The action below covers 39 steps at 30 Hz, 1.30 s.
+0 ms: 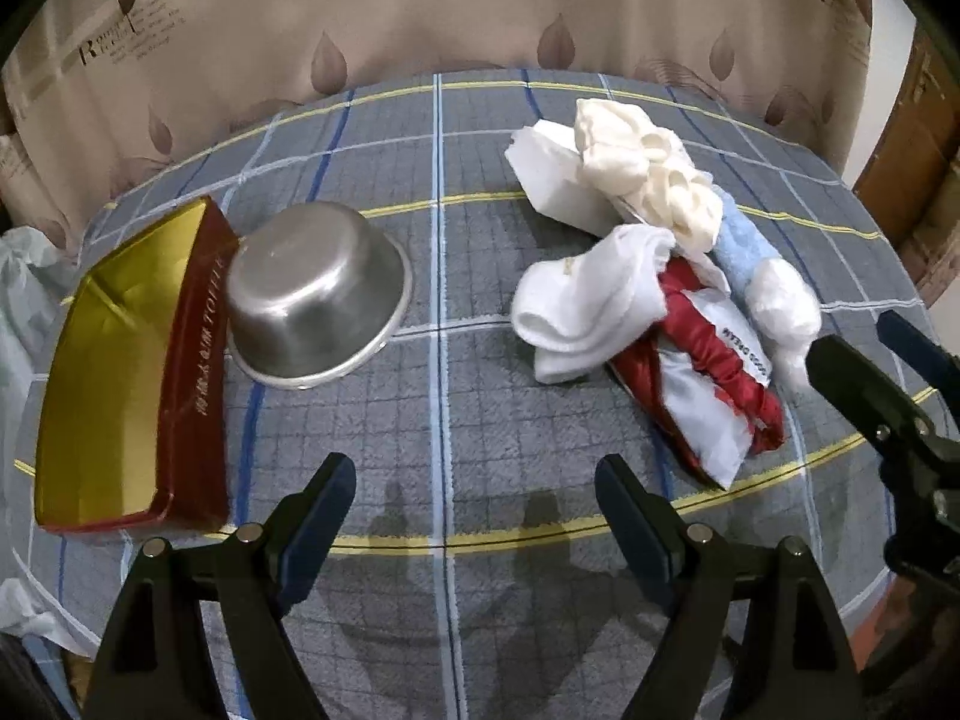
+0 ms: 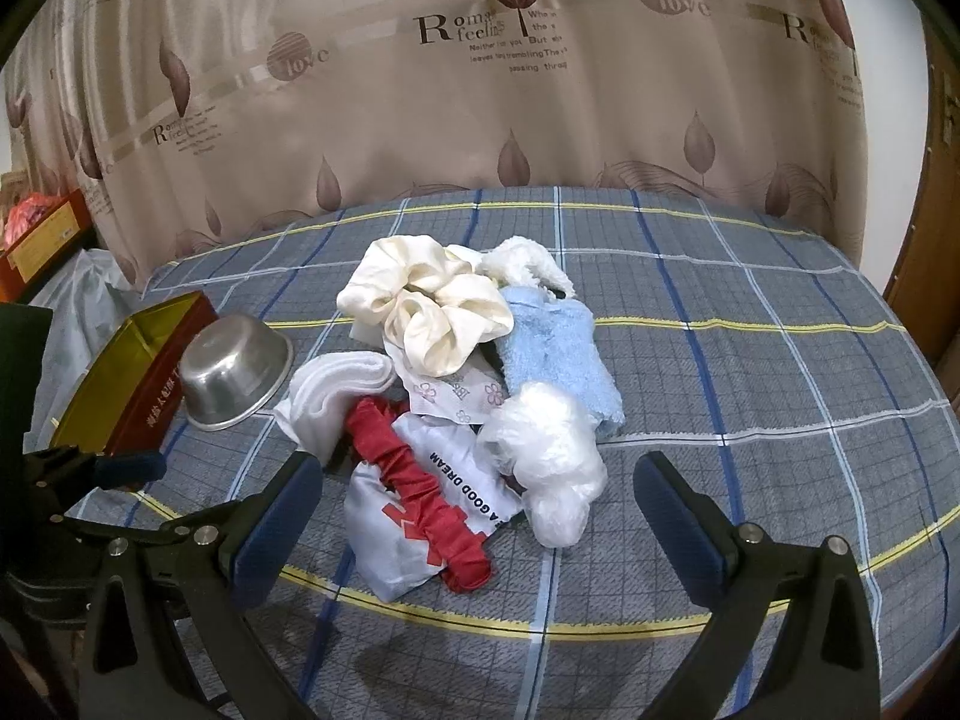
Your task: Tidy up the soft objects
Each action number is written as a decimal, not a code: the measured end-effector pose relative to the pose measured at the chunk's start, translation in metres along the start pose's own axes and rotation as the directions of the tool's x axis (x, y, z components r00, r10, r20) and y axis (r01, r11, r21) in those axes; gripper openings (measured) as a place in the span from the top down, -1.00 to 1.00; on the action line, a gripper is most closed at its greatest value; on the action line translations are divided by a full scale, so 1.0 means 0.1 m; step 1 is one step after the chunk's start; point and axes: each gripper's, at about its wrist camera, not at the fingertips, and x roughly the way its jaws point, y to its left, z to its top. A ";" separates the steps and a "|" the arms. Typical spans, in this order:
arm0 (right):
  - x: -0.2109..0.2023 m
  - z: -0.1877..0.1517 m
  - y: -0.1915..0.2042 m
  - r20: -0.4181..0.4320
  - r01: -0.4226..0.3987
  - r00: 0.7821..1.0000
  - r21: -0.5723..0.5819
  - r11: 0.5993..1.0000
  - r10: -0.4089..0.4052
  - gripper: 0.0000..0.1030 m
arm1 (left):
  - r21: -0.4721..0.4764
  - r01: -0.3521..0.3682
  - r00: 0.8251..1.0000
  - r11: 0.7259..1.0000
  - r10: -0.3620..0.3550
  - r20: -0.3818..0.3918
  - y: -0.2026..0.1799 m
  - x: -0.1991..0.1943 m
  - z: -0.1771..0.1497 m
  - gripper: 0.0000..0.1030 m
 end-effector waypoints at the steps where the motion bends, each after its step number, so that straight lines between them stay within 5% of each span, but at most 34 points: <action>1: 0.00 0.00 0.00 0.001 0.001 1.000 0.002 1.000 -0.001 -1.00 | -0.001 0.000 1.000 1.000 0.000 -0.004 0.01 0.00 0.01 -0.64; 18: 0.01 0.00 0.00 -0.004 -0.004 1.000 0.001 1.000 0.004 -1.00 | -0.030 0.008 1.000 1.000 -0.009 -0.025 0.02 0.01 -0.02 -0.64; 39: -0.01 -0.02 0.04 -0.004 -0.001 1.000 -0.013 1.000 0.001 -1.00 | 0.007 -0.075 0.997 0.997 0.075 0.019 -0.07 -0.07 -0.03 -0.64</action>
